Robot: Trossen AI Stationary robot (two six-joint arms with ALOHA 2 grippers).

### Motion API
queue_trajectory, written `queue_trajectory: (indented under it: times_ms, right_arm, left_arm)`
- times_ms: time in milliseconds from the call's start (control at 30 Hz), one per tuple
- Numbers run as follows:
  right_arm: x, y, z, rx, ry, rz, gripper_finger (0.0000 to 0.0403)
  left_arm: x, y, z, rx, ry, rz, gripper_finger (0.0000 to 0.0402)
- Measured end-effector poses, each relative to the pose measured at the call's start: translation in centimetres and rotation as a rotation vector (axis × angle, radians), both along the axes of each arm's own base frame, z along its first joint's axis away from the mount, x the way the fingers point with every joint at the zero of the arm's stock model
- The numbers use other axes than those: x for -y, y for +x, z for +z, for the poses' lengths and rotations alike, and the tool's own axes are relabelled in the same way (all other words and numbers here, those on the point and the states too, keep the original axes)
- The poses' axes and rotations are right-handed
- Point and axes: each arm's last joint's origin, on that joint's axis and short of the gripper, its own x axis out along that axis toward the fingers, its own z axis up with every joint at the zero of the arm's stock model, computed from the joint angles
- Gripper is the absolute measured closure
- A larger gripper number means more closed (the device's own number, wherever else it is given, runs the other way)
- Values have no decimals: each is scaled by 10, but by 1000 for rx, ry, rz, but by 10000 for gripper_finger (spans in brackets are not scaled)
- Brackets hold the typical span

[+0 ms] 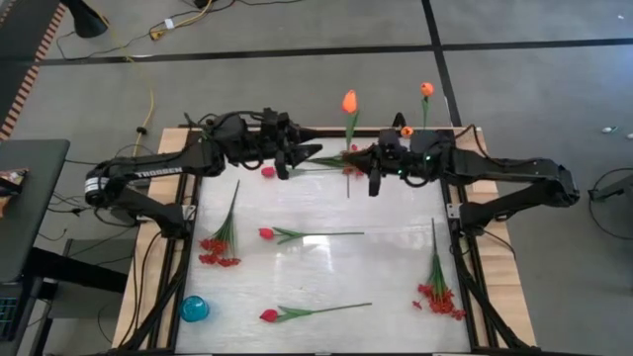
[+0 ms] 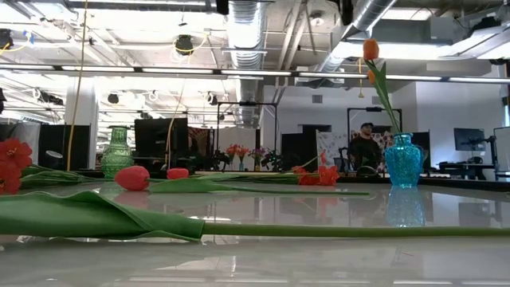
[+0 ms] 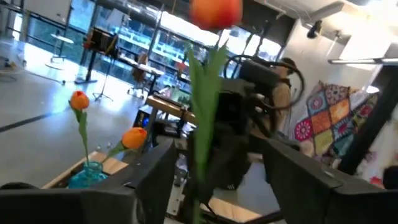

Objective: Sort flowers into vase by color
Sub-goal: Put the orange tulip into the top blue vase

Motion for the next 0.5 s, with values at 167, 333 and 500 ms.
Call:
queue_trajectory:
  times_ms: [167, 333, 500]
  right_arm:
    - [13, -24, 10, -8, -50, -77, 376]
    - [24, -53, 18, -35, -112, -169, 376]
    - [34, -78, 26, -19, -130, -255, 374]
  left_arm:
    - [-6, -15, 0, -88, 4, 28, 162]
    - [-10, -24, -4, -176, 7, 55, 161]
    - [-12, -25, -9, -237, 15, 101, 161]
